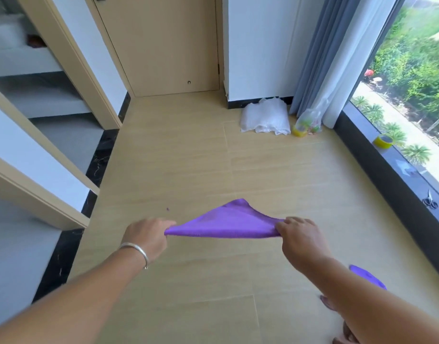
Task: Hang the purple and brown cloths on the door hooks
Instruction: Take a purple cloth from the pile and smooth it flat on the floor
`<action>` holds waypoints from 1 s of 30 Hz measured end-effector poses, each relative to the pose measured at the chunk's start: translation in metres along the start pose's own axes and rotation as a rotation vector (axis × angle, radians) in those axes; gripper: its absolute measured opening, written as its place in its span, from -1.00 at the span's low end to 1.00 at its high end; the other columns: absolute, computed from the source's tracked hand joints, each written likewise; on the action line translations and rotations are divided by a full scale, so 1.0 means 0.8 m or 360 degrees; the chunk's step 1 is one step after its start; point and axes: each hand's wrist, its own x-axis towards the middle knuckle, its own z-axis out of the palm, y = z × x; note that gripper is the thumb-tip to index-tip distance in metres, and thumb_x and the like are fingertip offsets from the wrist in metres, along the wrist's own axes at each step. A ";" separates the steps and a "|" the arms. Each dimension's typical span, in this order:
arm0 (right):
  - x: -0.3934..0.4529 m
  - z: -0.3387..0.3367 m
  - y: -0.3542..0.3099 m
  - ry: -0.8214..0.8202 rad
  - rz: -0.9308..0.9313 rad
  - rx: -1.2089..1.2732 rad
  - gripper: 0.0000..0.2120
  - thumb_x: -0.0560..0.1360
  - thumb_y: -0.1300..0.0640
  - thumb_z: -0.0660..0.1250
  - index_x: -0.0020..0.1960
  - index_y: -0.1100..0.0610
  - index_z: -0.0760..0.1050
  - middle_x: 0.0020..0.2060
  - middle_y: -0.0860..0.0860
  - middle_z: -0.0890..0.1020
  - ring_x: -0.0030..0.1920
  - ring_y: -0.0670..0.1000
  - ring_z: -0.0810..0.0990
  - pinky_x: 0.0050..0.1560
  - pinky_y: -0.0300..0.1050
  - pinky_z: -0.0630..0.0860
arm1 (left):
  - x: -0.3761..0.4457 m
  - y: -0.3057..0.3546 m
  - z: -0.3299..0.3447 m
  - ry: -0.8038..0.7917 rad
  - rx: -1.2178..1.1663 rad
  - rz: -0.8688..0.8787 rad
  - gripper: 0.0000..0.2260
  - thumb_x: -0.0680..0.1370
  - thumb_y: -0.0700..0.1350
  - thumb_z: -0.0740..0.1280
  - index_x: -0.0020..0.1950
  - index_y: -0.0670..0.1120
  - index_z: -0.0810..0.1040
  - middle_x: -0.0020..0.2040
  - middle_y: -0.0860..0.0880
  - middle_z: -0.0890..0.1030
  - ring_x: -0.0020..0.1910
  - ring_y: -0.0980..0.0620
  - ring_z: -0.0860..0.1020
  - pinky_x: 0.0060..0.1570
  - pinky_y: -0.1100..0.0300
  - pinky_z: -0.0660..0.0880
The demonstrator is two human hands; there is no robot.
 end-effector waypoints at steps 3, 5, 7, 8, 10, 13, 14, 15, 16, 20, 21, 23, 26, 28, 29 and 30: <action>-0.067 0.059 -0.007 -0.0239 -0.0013 0.0077 -0.65 0.34 0.16 0.01 -0.09 0.02 0.54 -0.14 -0.02 0.62 0.01 0.08 0.56 0.04 -0.12 0.39 | -0.052 0.008 0.081 -0.0114 -0.0050 0.0065 -0.54 0.47 -0.19 0.20 0.29 0.19 0.50 0.27 0.14 0.54 0.26 0.02 0.49 0.10 0.17 0.47; -0.107 0.094 -0.016 -0.0406 0.0029 0.0128 -0.74 0.25 0.20 0.11 -0.24 0.03 0.55 -0.30 -0.02 0.61 -0.16 0.08 0.60 -0.10 -0.10 0.48 | -0.087 0.016 0.132 -0.0199 -0.0154 0.0121 -0.54 0.45 -0.20 0.25 0.29 0.15 0.54 0.27 0.13 0.56 0.27 0.06 0.49 0.13 0.19 0.47; -0.144 0.136 -0.020 -0.0401 0.0005 0.0160 -0.87 0.10 0.24 0.24 -0.43 0.03 0.49 -0.50 -0.03 0.53 -0.40 0.05 0.59 -0.36 -0.14 0.51 | -0.117 0.025 0.175 -0.0269 -0.0244 0.0231 -0.57 0.25 -0.20 0.49 0.07 0.12 0.69 0.03 0.14 0.68 0.02 0.13 0.63 -0.11 0.28 0.55; -0.161 0.159 -0.022 -0.0398 -0.0021 0.0121 -0.88 0.05 0.23 0.28 -0.47 0.02 0.48 -0.54 -0.03 0.50 -0.46 0.03 0.57 -0.43 -0.16 0.50 | -0.131 0.027 0.202 -0.0264 -0.0253 0.0310 -0.54 0.02 -0.20 0.59 -0.13 0.12 0.72 -0.18 0.16 0.69 -0.19 0.17 0.66 -0.33 0.34 0.54; -0.196 0.206 -0.024 -0.0495 -0.0026 0.0094 -0.88 0.00 0.21 0.31 -0.49 0.01 0.49 -0.57 -0.04 0.48 -0.49 0.00 0.56 -0.49 -0.20 0.49 | -0.158 0.034 0.256 -0.0384 -0.0125 0.0344 -0.51 -0.23 -0.16 0.59 -0.35 0.13 0.68 -0.39 0.20 0.62 -0.41 0.20 0.61 -0.55 0.39 0.45; -0.246 0.278 -0.028 -0.0608 -0.0054 0.0074 -0.87 -0.04 0.20 0.29 -0.53 0.00 0.44 -0.59 -0.04 0.45 -0.52 -0.02 0.54 -0.53 -0.26 0.42 | -0.201 0.036 0.355 -0.0759 -0.0123 0.0249 -0.64 0.26 -0.14 0.45 0.04 0.09 0.67 -0.01 0.16 0.66 0.04 0.12 0.61 -0.07 0.29 0.54; -0.260 0.299 -0.030 -0.0641 -0.0055 0.0075 -0.87 -0.05 0.20 0.28 -0.53 0.00 0.43 -0.60 -0.04 0.44 -0.52 -0.03 0.53 -0.54 -0.25 0.41 | -0.215 0.035 0.390 -0.0858 -0.0074 0.0241 -0.62 0.40 -0.16 0.30 0.19 0.07 0.59 0.15 0.12 0.61 0.20 0.05 0.53 0.10 0.21 0.48; -0.273 0.319 -0.032 -0.0686 -0.0053 0.0078 -0.87 -0.05 0.20 0.28 -0.54 0.00 0.42 -0.60 -0.03 0.44 -0.53 -0.02 0.53 -0.54 -0.23 0.40 | -0.227 0.035 0.419 -0.0929 -0.0072 0.0242 -0.60 0.45 -0.17 0.20 0.26 0.06 0.54 0.23 0.10 0.56 0.27 0.02 0.47 0.18 0.16 0.43; -0.286 0.339 -0.033 -0.0733 -0.0050 0.0079 -0.86 -0.06 0.20 0.28 -0.54 0.01 0.41 -0.60 -0.02 0.44 -0.53 -0.02 0.52 -0.55 -0.21 0.39 | -0.237 0.036 0.444 -0.0989 -0.0073 0.0218 -0.58 0.46 -0.17 0.16 0.28 0.08 0.51 0.26 0.11 0.54 0.30 0.03 0.45 0.20 0.15 0.41; -0.315 0.408 -0.036 -0.1028 0.0009 0.0036 -0.81 0.14 0.28 0.26 -0.35 0.01 0.51 -0.41 -0.01 0.55 -0.32 0.01 0.60 -0.33 -0.13 0.46 | -0.250 0.039 0.516 -0.1076 -0.0175 0.0004 -0.61 0.45 -0.16 0.16 0.21 0.13 0.54 0.20 0.13 0.55 0.23 0.04 0.48 0.11 0.18 0.45; -0.317 0.426 -0.034 -0.1123 0.0061 0.0024 -0.76 0.28 0.28 0.21 -0.19 0.01 0.53 -0.25 -0.02 0.59 -0.14 0.03 0.60 -0.18 -0.10 0.44 | -0.246 0.038 0.530 -0.1067 -0.0210 -0.0051 -0.64 0.45 -0.17 0.17 0.15 0.12 0.56 0.15 0.11 0.58 0.19 0.02 0.51 0.04 0.19 0.46; -0.310 0.456 -0.028 -0.1213 0.0112 0.0032 -0.73 0.41 0.22 0.14 0.02 -0.03 0.49 -0.06 -0.06 0.55 0.05 0.03 0.52 -0.08 -0.10 0.32 | -0.227 0.037 0.549 -0.1042 -0.0325 -0.0201 -0.73 0.43 -0.17 0.19 0.01 0.09 0.59 0.03 0.07 0.61 0.07 -0.02 0.55 -0.10 0.18 0.45; -0.275 0.497 -0.023 -0.1136 0.0258 0.0055 -0.75 0.45 0.18 0.14 0.04 -0.02 0.49 -0.05 -0.08 0.51 0.05 0.02 0.50 -0.17 -0.11 0.23 | -0.183 0.027 0.577 -0.0975 -0.0512 -0.0394 -0.80 0.41 -0.18 0.21 -0.15 0.07 0.57 -0.12 0.06 0.63 -0.07 -0.04 0.57 -0.18 0.18 0.46; -0.238 0.524 -0.018 -0.1060 0.0345 0.0082 -0.74 0.46 0.20 0.12 0.03 -0.03 0.49 -0.05 -0.07 0.52 0.05 0.02 0.50 -0.18 -0.12 0.24 | -0.144 0.017 0.595 -0.0904 -0.0591 -0.0465 -0.80 0.41 -0.18 0.21 -0.21 0.10 0.53 -0.18 0.10 0.61 -0.13 -0.02 0.56 -0.23 0.19 0.44; -0.217 0.539 -0.015 -0.1009 0.0379 0.0105 -0.73 0.45 0.22 0.12 0.03 -0.03 0.49 -0.05 -0.06 0.53 0.05 0.02 0.50 -0.18 -0.12 0.26 | -0.121 0.012 0.605 -0.0869 -0.0635 -0.0504 -0.80 0.41 -0.18 0.20 -0.22 0.12 0.52 -0.21 0.12 0.61 -0.16 0.01 0.56 -0.25 0.20 0.44; -0.194 0.555 -0.010 -0.0955 0.0408 0.0133 -0.72 0.43 0.24 0.11 0.02 -0.02 0.49 -0.06 -0.05 0.54 0.03 0.04 0.51 -0.17 -0.12 0.28 | -0.098 0.007 0.616 -0.0831 -0.0672 -0.0524 -0.80 0.41 -0.18 0.20 -0.21 0.13 0.51 -0.22 0.14 0.60 -0.18 0.04 0.56 -0.25 0.20 0.45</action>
